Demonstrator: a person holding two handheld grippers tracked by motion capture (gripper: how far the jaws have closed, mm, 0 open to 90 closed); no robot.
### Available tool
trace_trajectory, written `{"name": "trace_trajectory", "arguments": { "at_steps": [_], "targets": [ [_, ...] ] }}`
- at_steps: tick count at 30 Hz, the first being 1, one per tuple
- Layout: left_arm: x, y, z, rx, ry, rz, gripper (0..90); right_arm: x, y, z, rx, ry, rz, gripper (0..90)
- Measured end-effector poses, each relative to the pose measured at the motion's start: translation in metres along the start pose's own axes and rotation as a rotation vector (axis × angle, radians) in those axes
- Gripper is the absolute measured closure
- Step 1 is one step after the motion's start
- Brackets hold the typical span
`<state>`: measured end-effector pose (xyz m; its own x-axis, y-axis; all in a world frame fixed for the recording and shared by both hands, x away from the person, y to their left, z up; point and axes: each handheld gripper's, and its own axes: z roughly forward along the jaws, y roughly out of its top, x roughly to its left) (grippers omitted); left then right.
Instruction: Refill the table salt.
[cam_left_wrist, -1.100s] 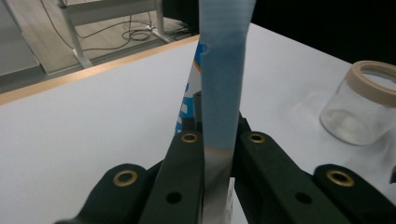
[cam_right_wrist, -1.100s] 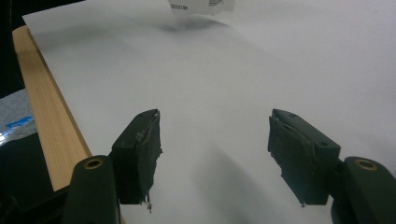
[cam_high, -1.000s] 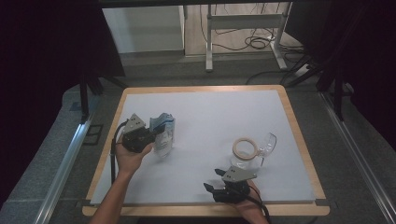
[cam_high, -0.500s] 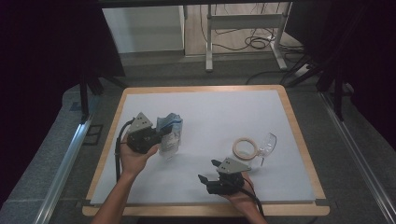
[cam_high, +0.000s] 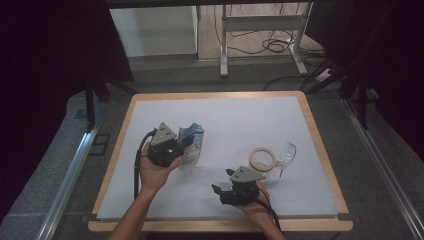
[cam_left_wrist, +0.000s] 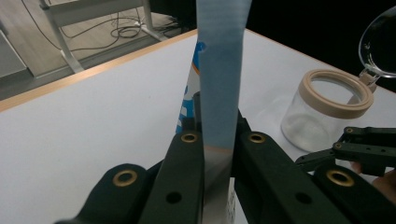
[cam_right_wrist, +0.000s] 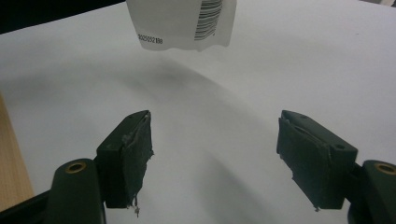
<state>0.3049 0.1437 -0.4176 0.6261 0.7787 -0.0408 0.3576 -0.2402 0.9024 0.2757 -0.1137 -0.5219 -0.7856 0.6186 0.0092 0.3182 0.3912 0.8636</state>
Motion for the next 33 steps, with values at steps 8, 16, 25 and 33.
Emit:
{"name": "trace_trajectory", "arguments": {
  "at_steps": [8,16,25,33],
  "targets": [
    [-0.015,0.007,0.005,-0.011,-0.019,0.020,90.0,-0.001,0.001,0.001,-0.004,-0.023,-0.005,26.7],
    [-0.017,0.008,0.007,-0.019,-0.069,0.011,90.0,-0.002,0.000,0.000,-0.008,-0.035,-0.004,26.7],
    [-0.019,0.011,0.008,-0.028,-0.095,0.002,90.0,-0.004,-0.003,-0.003,-0.017,-0.045,-0.004,26.6],
    [-0.028,0.020,0.006,-0.048,-0.140,0.016,90.0,-0.003,-0.003,-0.004,-0.015,-0.083,-0.017,26.6]
  ]
}}
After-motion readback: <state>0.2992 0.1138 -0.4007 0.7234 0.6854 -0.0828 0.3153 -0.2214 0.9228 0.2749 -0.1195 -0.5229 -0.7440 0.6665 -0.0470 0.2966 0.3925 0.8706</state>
